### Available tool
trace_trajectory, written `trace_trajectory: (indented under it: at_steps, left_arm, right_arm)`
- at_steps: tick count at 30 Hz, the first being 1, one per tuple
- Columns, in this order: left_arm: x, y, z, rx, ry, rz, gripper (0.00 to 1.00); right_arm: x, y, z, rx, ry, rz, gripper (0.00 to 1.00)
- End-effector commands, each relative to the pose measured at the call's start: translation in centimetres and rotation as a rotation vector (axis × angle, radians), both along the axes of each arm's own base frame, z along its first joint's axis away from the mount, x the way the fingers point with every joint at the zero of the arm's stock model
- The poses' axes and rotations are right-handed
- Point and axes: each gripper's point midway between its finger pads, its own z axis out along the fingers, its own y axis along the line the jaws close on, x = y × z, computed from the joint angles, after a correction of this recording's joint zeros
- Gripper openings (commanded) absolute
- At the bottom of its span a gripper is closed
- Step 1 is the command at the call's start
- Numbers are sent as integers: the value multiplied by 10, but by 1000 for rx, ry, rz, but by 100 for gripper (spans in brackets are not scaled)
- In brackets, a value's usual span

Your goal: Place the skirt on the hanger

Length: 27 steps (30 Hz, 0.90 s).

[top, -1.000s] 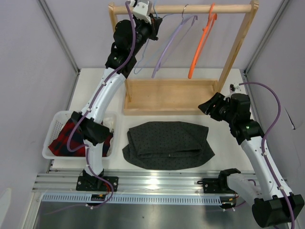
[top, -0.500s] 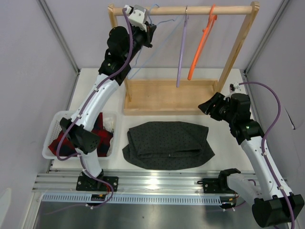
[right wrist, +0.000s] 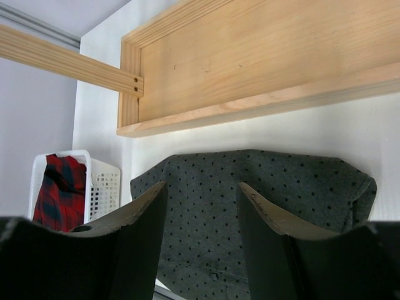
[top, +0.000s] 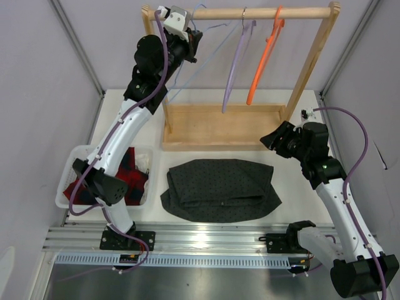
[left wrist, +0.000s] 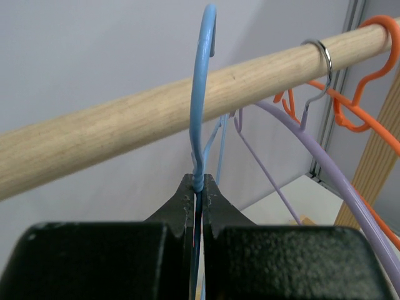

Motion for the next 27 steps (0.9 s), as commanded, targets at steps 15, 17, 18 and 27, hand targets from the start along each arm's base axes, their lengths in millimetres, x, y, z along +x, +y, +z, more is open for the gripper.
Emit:
trace_trajectory:
  at_steps: [15,17,18,27]
  left_arm:
    - [-119,40,-88,-26,146,-115,0]
    - [-134,44,-91,-42,163,-120,0]
    - [-136,43,-116,-28,210,-121,0]
    - [-180,31,-191,-31,366,-175,0]
  right_arm:
    - [-7,-12,28,-71,-61,-11,53]
    - [-10,-15,26,-82,-50,-16,53]
    - [-11,-15,26,-84,-48,-15,53]
    - [-19,-15,23,-86,-25,-7,52]
